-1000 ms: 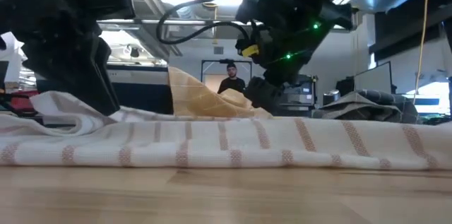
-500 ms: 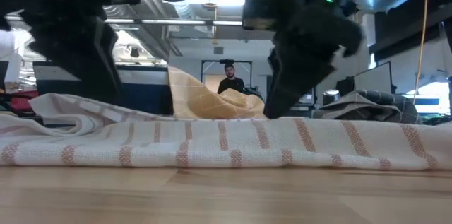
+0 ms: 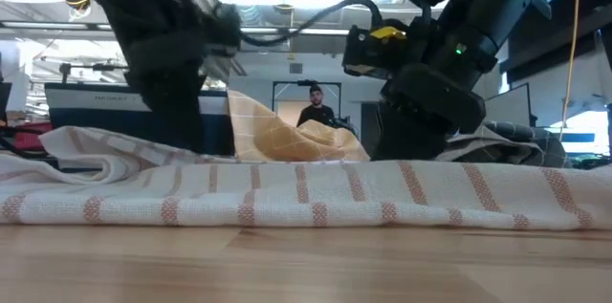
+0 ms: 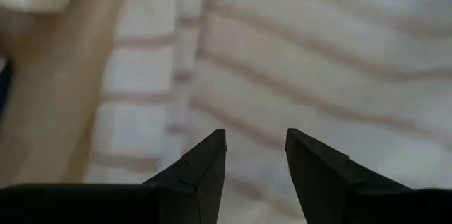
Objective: Fold towel
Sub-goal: Fold the white towel
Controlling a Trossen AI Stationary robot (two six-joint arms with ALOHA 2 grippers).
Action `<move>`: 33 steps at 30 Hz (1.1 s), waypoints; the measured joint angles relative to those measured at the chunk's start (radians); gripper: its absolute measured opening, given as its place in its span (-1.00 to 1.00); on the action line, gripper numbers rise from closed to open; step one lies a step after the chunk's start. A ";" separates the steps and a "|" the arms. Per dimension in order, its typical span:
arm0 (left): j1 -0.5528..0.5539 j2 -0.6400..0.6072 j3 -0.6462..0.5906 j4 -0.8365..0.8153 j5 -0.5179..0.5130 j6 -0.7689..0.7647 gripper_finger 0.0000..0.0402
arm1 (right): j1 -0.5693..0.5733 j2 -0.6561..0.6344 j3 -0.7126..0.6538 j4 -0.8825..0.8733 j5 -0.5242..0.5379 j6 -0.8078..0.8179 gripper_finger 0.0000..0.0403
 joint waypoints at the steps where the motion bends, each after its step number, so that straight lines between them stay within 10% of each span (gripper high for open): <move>1: 0.014 0.005 0.000 -0.038 0.005 0.001 -0.30 | 0.000 0.000 0.000 0.001 -0.001 -0.001 0.04; 7: 0.091 0.038 -0.001 -0.200 -0.017 -0.031 -0.30 | 0.000 0.000 -0.002 0.022 -0.035 -0.003 0.04; 18: 0.141 0.045 -0.001 -0.290 -0.419 -0.120 -0.30 | 0.000 0.000 -0.002 0.028 -0.080 -0.004 0.04; 29: -0.095 0.043 0.017 -0.094 0.128 -0.005 -0.30 | 0.000 0.000 -0.002 0.027 -0.084 -0.005 0.04; 33: -0.199 0.056 -0.060 0.123 0.179 -0.056 -0.30 | 0.000 0.000 -0.002 0.028 -0.092 0.006 0.04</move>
